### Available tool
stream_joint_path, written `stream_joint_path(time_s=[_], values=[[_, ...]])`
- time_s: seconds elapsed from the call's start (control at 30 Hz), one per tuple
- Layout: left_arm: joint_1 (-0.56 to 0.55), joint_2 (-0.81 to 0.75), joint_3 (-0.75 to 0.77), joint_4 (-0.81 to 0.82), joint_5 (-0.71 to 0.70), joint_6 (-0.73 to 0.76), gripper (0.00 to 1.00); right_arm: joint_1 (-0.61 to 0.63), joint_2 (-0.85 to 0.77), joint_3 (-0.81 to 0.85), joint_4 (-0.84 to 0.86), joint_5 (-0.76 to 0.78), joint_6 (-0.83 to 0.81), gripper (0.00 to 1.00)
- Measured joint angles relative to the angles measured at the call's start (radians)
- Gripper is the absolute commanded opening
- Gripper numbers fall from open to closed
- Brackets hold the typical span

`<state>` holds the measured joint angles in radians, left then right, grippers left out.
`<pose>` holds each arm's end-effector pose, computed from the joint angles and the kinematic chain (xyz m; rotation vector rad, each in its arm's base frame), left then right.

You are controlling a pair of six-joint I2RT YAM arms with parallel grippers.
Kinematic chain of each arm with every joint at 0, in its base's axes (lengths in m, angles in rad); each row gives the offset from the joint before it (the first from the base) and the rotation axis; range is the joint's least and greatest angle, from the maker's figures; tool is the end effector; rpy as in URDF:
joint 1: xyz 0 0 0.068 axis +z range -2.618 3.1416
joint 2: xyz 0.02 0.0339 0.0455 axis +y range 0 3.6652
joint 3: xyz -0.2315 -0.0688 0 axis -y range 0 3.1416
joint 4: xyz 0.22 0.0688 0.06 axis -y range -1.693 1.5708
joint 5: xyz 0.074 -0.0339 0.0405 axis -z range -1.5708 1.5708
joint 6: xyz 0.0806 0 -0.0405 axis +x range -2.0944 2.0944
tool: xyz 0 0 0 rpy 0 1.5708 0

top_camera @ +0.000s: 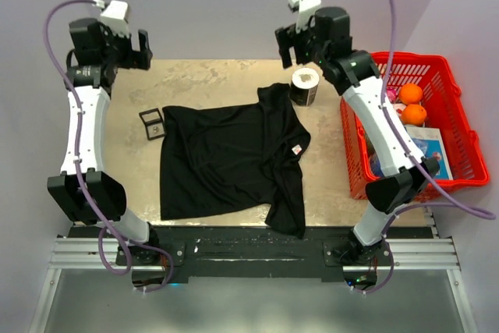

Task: Remove the brooch from the garment

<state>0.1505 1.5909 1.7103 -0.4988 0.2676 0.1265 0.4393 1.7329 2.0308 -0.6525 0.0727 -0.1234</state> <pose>0.3758 0.0354 0.3745 0.1528 1.9308 -0.0766 0.3598 0.1626 0.4103 -0.4880 1.8642 0.1417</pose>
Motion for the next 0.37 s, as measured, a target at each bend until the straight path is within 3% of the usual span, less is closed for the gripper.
stream_joint_path(time_s=[0.17, 0.3, 0.37], values=[[0.000, -0.002, 0.187, 0.013, -0.021, -0.064, 0.99, 0.000, -0.009, 0.171, 0.042, 0.068, -0.007, 0.92], [0.000, -0.006, 0.248, 0.025, -0.062, -0.086, 0.99, 0.000, -0.052, 0.177, 0.063, 0.093, -0.033, 0.92], [0.000, -0.006, 0.266, 0.026, -0.084, -0.090, 0.99, 0.000, -0.068, 0.177, 0.066, 0.099, -0.048, 0.99]])
